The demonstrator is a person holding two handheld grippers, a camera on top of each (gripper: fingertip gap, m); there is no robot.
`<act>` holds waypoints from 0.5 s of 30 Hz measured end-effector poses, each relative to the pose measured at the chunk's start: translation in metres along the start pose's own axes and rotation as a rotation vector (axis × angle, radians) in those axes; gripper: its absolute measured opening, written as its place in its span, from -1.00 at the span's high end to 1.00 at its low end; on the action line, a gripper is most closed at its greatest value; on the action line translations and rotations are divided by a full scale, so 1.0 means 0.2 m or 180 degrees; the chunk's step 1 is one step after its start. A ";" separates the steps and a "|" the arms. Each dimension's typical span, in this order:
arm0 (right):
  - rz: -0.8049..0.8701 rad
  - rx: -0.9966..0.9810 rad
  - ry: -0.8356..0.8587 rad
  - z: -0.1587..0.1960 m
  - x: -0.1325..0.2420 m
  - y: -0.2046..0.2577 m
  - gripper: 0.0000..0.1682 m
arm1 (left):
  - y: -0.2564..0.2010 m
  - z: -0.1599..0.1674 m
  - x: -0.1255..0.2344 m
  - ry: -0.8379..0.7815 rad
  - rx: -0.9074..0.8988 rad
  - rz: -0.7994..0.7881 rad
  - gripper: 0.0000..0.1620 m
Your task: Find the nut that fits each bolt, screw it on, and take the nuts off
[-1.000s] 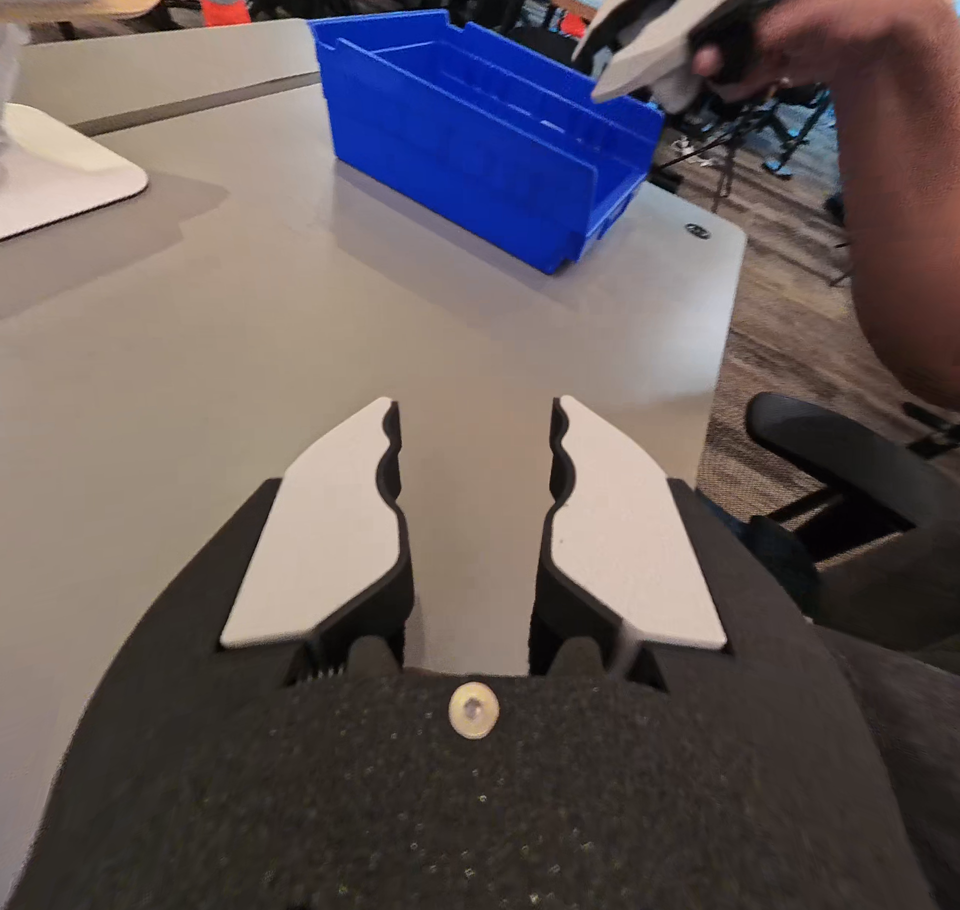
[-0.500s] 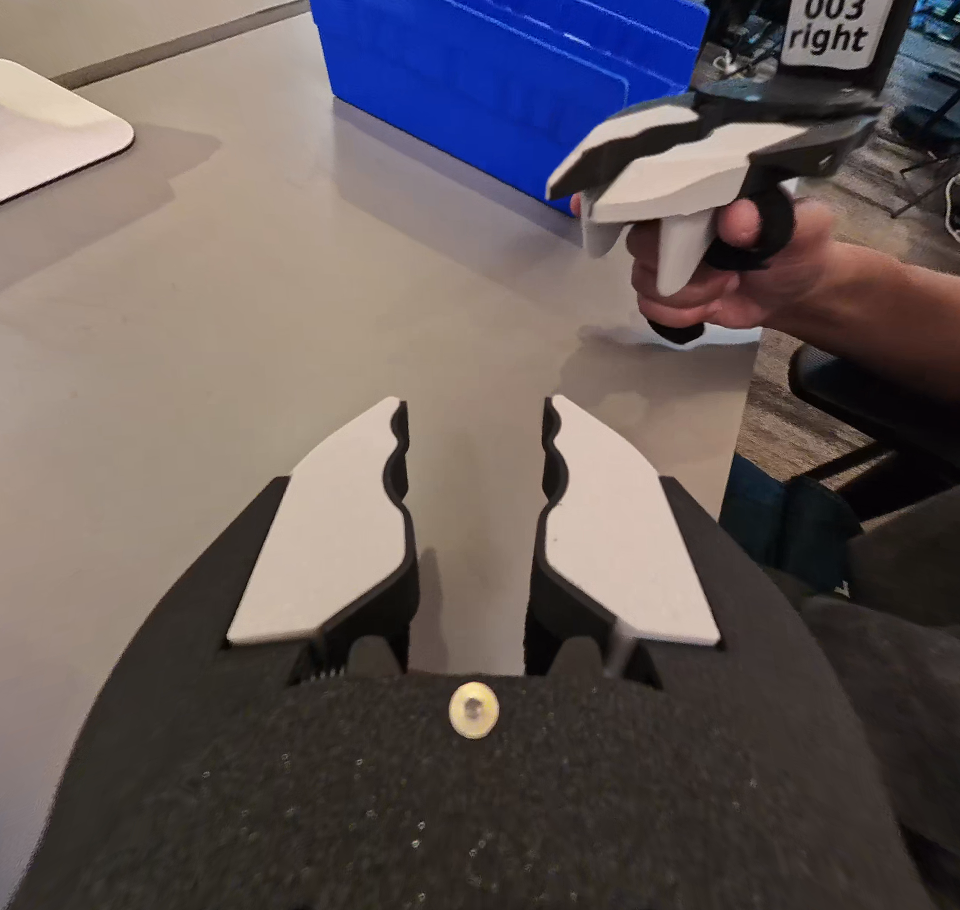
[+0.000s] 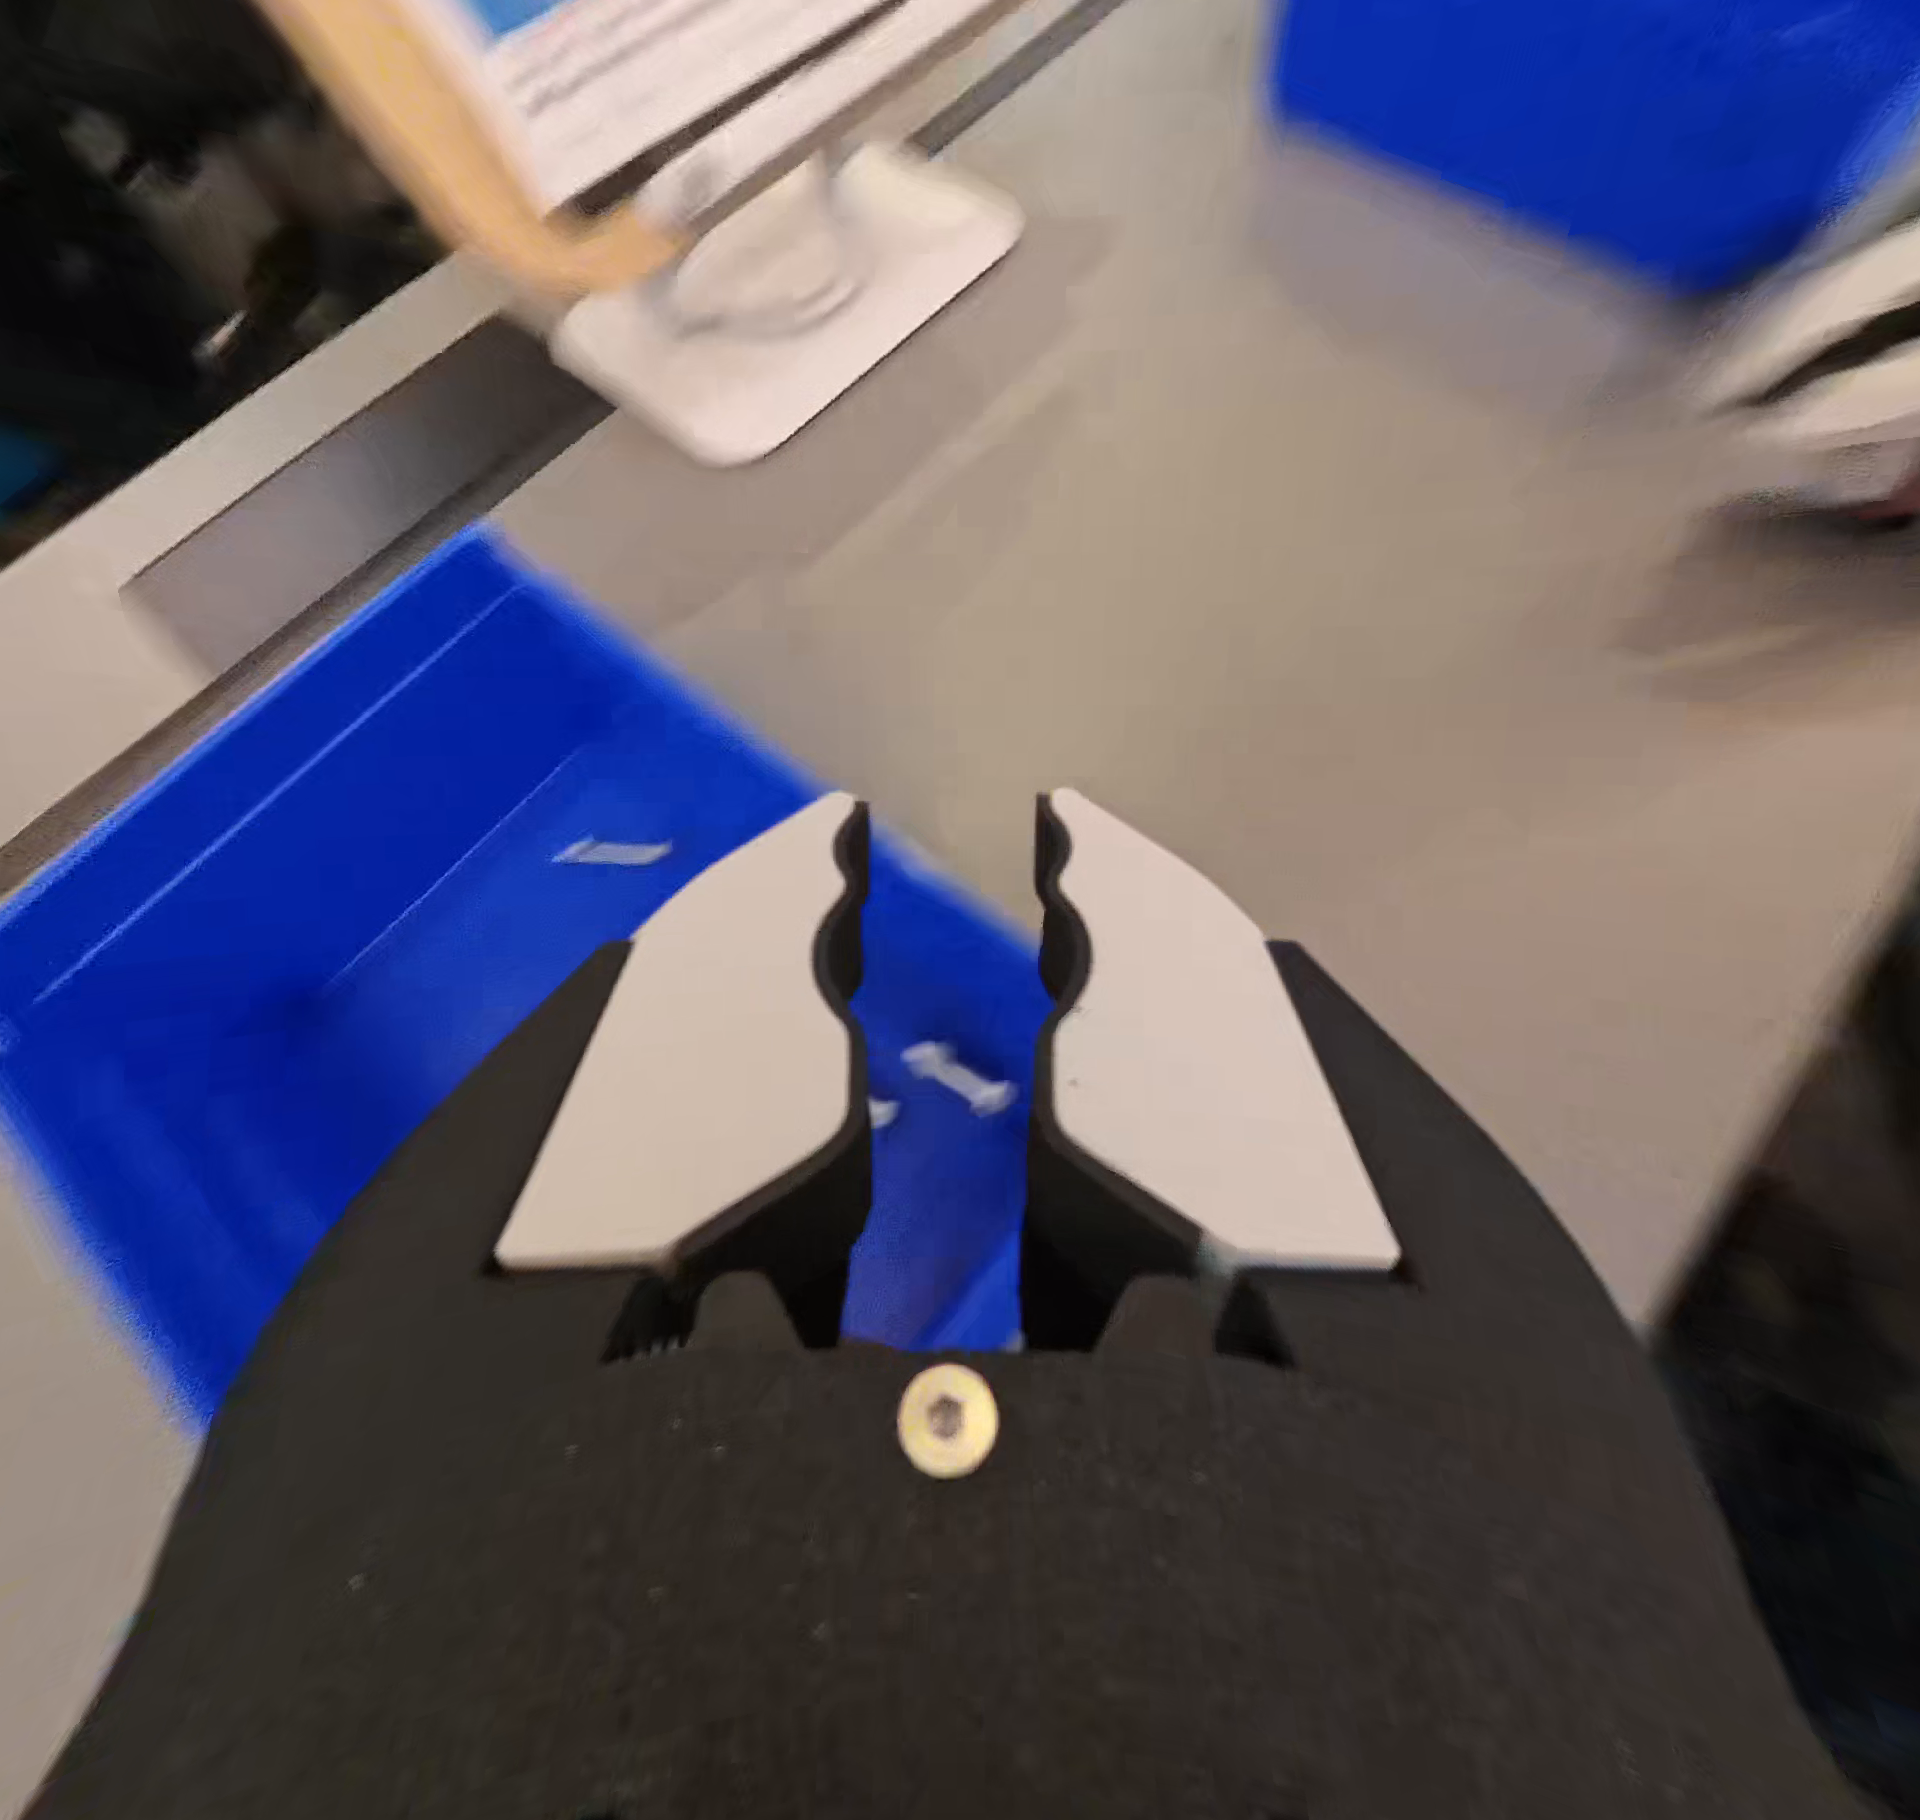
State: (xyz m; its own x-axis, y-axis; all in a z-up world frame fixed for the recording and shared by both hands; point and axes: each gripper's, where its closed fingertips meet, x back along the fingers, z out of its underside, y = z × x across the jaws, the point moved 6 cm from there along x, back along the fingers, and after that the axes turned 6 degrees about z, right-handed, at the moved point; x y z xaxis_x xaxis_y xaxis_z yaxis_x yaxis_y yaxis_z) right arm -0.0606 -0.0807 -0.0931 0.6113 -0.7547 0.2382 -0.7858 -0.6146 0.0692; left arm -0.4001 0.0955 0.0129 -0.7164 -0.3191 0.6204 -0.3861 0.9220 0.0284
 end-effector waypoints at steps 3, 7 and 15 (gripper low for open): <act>-0.0051 0.0013 0.0031 0.00 -0.02 0.03 0.88 | 0.31 0.14 -0.18 0.0621 0.0068 -0.0391 0.43; -0.0036 0.0105 0.0090 0.01 -0.03 0.06 0.89 | 0.51 0.30 -0.45 0.1159 0.0005 -0.0203 0.17; -0.0038 0.0186 0.0201 0.04 -0.06 0.08 0.90 | 0.71 0.37 -0.70 0.1462 0.0113 -0.0062 0.14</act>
State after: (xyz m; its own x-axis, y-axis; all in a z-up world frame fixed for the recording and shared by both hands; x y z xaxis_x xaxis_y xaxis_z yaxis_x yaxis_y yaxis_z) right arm -0.0796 -0.0822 -0.1023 0.6119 -0.7324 0.2985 -0.7706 -0.6372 0.0162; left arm -0.3983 0.2547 -0.1282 -0.3803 -0.1986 0.9033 -0.4224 0.9062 0.0214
